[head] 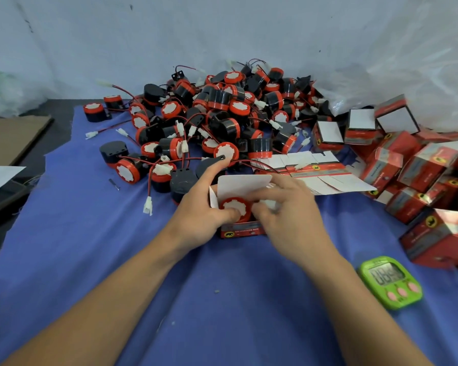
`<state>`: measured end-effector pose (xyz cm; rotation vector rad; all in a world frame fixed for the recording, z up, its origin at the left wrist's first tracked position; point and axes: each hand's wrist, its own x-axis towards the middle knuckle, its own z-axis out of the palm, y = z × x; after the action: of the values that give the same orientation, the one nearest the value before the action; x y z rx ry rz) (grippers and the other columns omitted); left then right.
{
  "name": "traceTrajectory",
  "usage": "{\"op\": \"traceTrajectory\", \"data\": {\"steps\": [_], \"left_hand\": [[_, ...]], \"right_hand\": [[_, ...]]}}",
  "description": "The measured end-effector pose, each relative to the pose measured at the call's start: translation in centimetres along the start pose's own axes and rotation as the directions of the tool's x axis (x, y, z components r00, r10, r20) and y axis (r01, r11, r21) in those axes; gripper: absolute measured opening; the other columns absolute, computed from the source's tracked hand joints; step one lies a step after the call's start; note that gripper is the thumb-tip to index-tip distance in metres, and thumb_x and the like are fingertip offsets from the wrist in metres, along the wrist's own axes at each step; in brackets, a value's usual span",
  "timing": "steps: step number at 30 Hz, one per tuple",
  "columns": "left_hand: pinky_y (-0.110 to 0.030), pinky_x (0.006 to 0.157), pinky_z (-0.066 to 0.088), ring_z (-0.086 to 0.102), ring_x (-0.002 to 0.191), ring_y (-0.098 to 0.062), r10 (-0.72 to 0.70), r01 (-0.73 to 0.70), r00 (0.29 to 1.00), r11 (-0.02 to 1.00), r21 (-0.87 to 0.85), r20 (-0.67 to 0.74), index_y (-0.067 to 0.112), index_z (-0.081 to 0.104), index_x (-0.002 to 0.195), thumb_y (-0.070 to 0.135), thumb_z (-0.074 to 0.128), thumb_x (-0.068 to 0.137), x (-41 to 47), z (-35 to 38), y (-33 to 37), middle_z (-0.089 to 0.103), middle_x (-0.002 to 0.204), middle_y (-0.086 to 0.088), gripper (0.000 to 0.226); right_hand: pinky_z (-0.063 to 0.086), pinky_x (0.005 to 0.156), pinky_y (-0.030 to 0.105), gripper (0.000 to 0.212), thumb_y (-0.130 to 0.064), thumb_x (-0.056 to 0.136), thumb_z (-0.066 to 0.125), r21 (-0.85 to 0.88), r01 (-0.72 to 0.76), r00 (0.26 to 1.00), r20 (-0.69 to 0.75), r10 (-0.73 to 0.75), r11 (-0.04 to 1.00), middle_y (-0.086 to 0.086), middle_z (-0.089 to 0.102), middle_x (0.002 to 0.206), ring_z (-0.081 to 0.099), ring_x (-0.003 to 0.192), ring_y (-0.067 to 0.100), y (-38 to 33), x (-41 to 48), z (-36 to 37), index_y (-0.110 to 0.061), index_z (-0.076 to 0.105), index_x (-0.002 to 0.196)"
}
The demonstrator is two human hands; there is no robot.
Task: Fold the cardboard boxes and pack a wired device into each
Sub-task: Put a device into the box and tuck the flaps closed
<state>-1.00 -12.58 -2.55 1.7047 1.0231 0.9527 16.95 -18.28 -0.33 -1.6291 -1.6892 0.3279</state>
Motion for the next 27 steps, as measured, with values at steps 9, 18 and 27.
{"op": "traceTrajectory", "data": {"steps": [9, 18, 27], "left_hand": [[-0.025, 0.084, 0.058, 0.071, 0.104, -0.005, -0.038, 0.039, 0.999, 0.998, -0.043, 0.009, 0.045, 0.048, 0.145, 0.016, 0.079, 0.069, 0.2, 0.0, -0.6, 0.073, 0.111, 0.018, 0.087], [-0.037, 0.097, 0.058, 0.067, 0.114, -0.008, -0.050, 0.050, 0.999, 0.999, -0.002, -0.007, 0.048, 0.054, 0.140, 0.018, 0.080, 0.067, 0.4, 0.0, -0.8, 0.071, 0.120, 0.016, 0.083], [-0.047, 0.103, 0.056, 0.067, 0.118, -0.013, -0.042, 0.041, 0.999, 0.999, 0.032, 0.024, 0.055, 0.057, 0.131, 0.017, 0.079, 0.068, 0.4, -0.2, -0.2, 0.071, 0.125, 0.012, 0.076]], "right_hand": [[0.017, 0.124, 0.043, 0.045, -0.029, 0.097, 0.051, -0.171, -0.078, 0.969, 0.219, 0.115, 0.982, -0.001, 0.017, 0.172, 0.006, 0.158, 0.014, -0.2, 0.1, -0.6, -0.035, 0.056, 0.052], [0.045, 0.093, 0.019, 0.024, -0.018, 0.090, 0.071, 0.201, -0.241, 0.965, 0.158, 0.211, 0.950, -0.020, 0.058, 0.143, 0.054, 0.128, -0.003, 1.1, -0.2, -1.9, -0.039, 0.082, 0.095], [0.059, 0.064, 0.039, 0.038, -0.017, 0.071, 0.084, 0.377, -0.484, 0.866, 0.075, 0.495, 0.790, -0.005, 0.069, 0.096, 0.069, 0.079, 0.019, 0.4, 1.2, -0.2, -0.035, 0.064, 0.098]]}}
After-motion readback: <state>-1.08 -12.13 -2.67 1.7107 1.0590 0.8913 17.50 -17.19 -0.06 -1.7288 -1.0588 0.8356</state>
